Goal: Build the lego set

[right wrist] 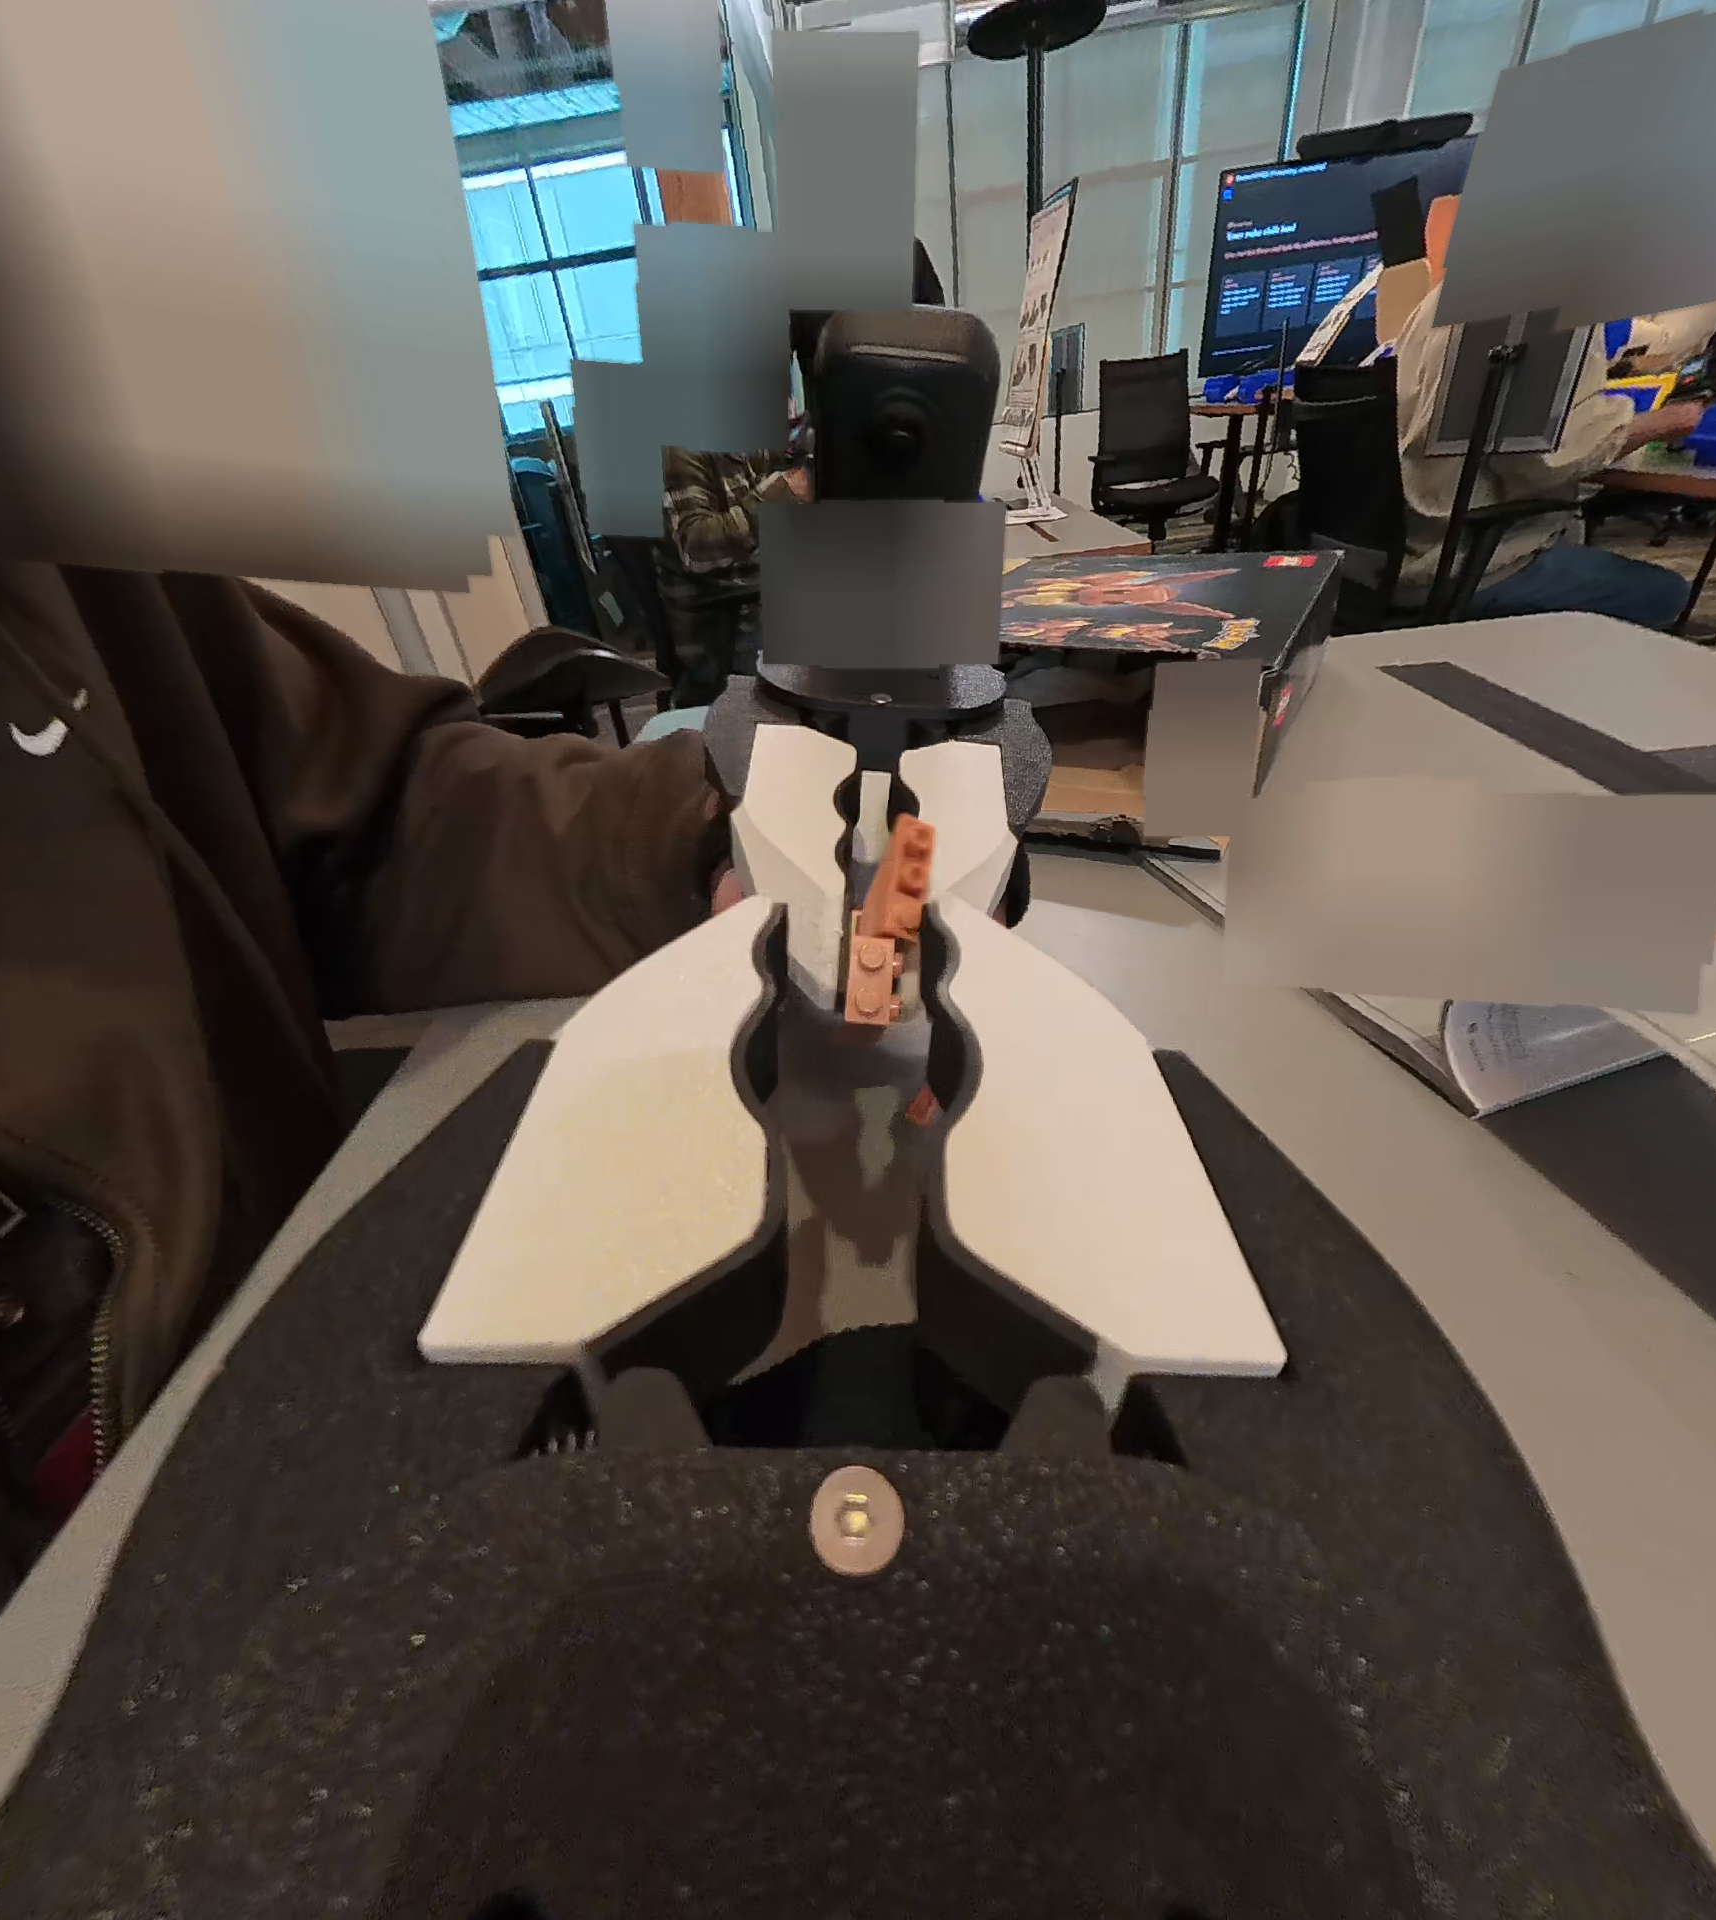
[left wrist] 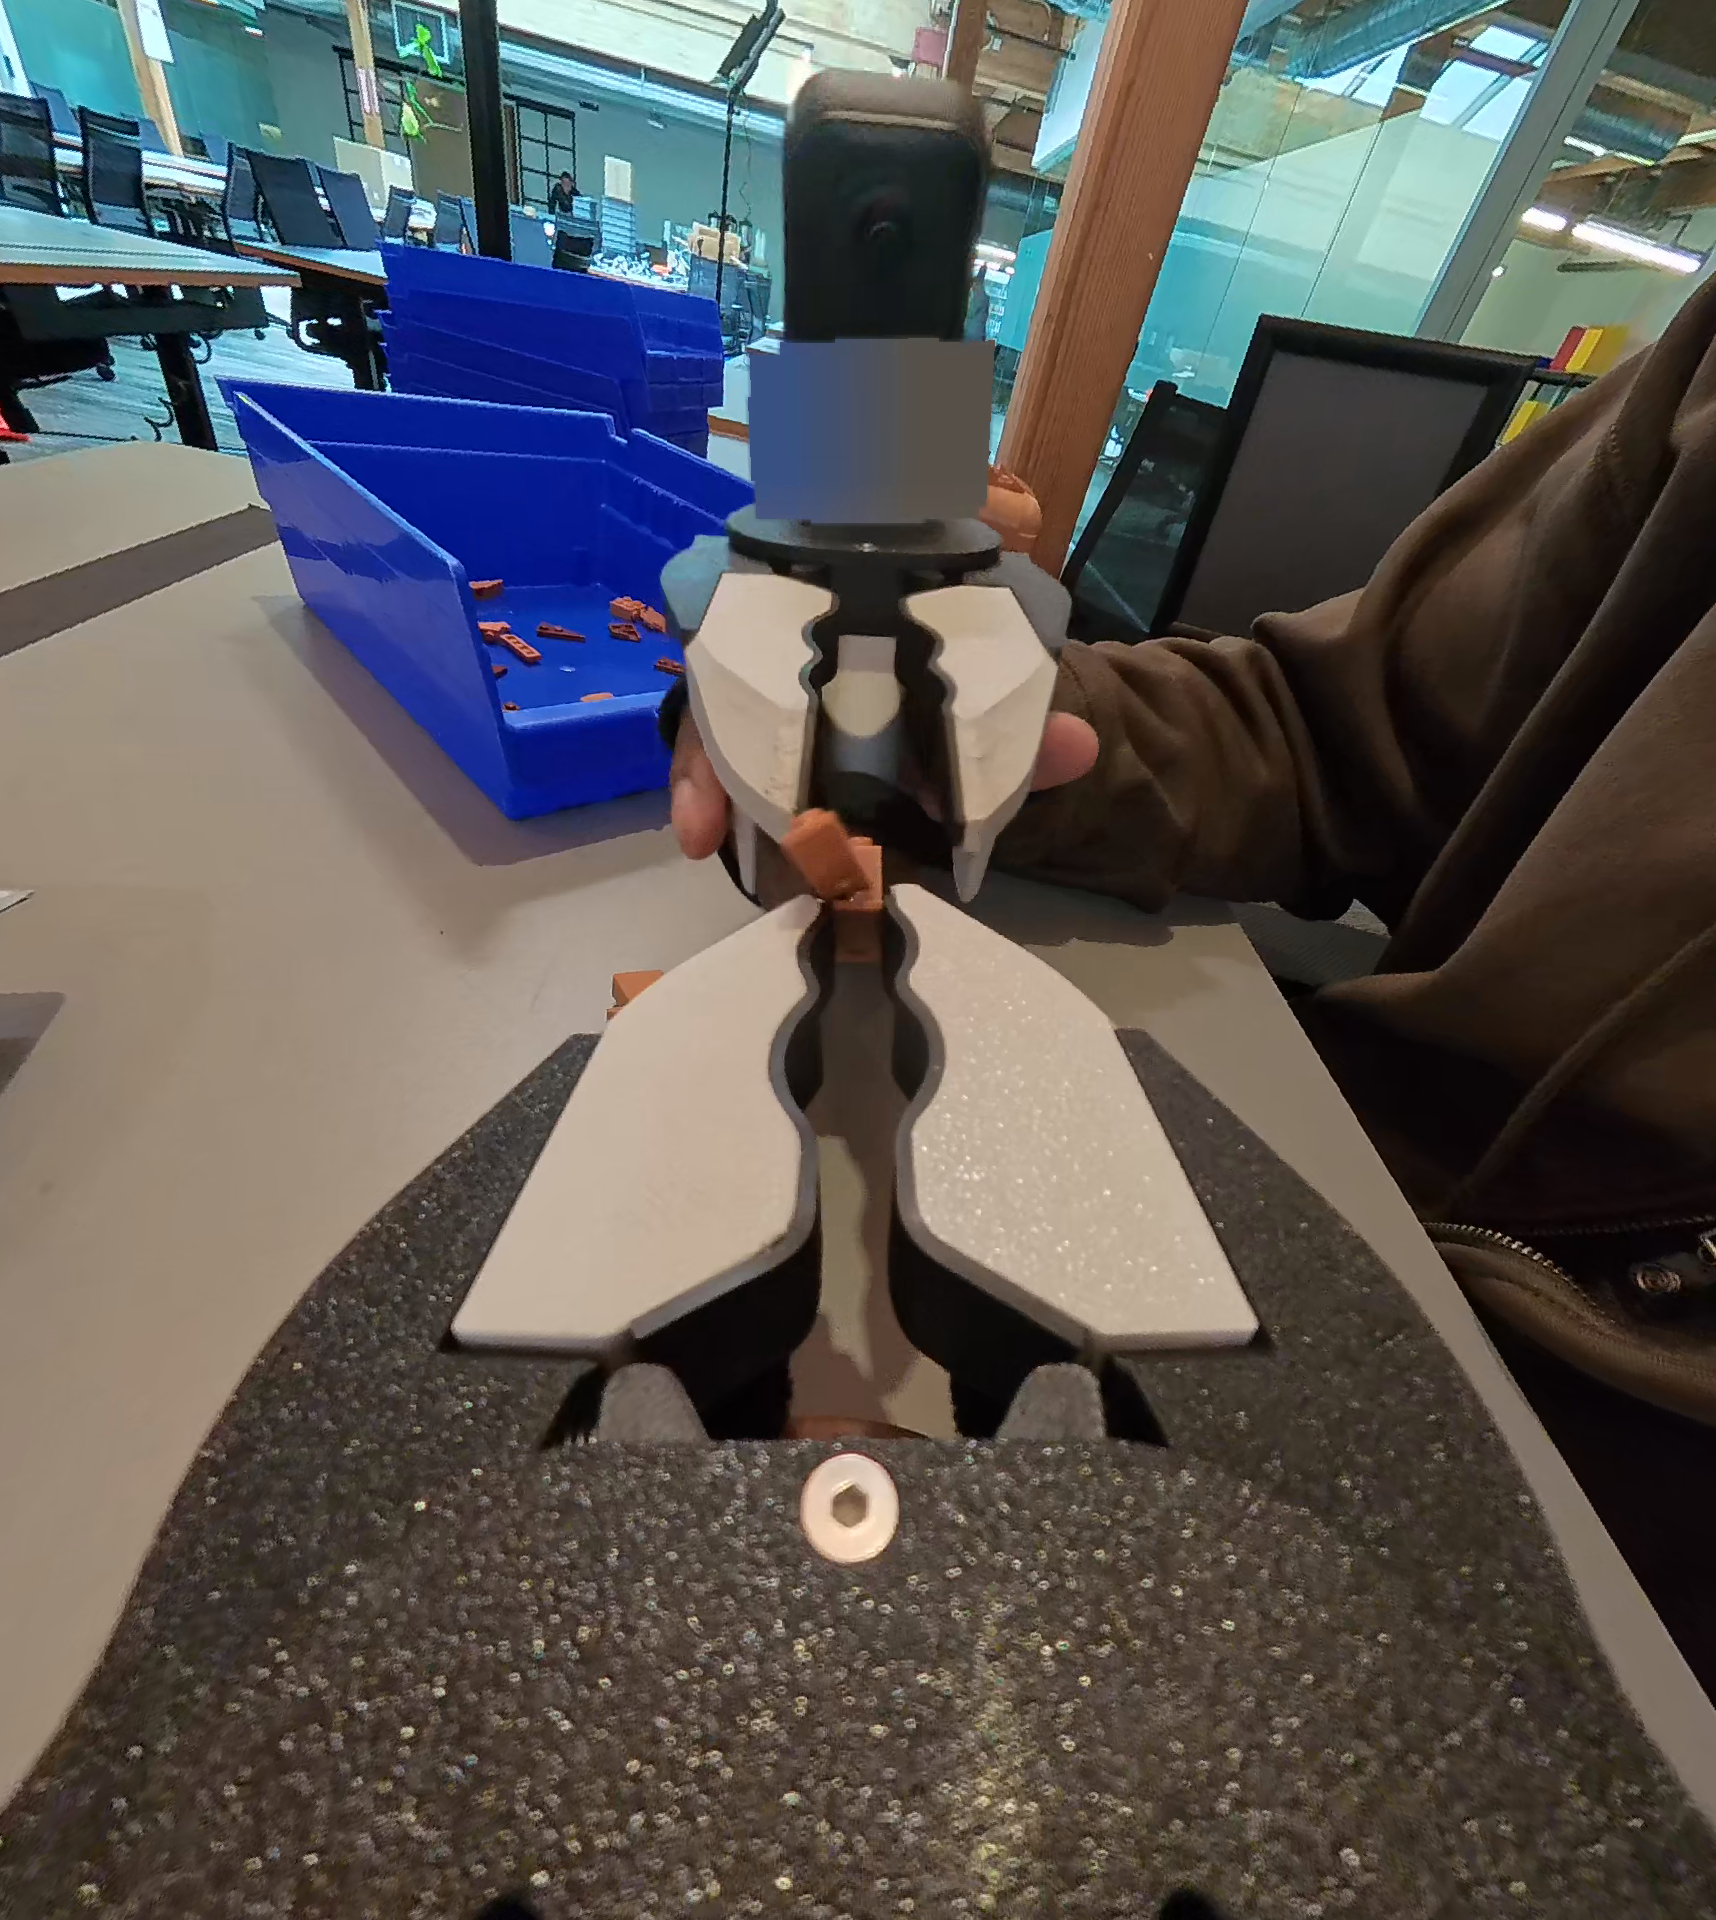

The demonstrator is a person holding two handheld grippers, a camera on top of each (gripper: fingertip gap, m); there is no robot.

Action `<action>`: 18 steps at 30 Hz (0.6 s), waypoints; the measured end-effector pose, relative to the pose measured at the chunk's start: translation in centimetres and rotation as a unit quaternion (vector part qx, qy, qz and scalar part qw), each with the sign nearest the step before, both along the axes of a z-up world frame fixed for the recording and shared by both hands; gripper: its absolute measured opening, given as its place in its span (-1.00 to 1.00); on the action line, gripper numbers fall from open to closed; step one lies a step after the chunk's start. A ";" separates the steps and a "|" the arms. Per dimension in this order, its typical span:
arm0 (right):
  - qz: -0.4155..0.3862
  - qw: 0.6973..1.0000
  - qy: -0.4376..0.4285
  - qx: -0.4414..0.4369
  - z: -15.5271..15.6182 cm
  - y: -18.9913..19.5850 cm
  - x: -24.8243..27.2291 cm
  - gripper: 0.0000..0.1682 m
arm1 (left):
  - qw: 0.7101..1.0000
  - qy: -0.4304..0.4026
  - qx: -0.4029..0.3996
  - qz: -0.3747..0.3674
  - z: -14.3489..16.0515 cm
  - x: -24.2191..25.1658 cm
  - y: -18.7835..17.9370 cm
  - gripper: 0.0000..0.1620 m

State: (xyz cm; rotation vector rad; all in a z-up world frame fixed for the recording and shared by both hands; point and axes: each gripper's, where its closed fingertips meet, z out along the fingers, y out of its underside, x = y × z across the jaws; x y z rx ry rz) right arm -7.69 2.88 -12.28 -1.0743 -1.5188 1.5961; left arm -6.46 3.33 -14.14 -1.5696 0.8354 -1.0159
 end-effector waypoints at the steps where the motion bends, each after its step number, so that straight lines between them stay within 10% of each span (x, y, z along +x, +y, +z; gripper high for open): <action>1: -0.003 1.000 0.003 0.016 0.0 0.0 0.1 -0.71 | 1.000 0.000 0.000 0.000 0.0 0.0 0.0 -0.90; 18: -0.156 0.965 0.003 0.211 -1.8 2.3 0.1 -0.59 | 0.995 -0.076 -0.067 0.009 0.3 -0.8 0.9 -0.90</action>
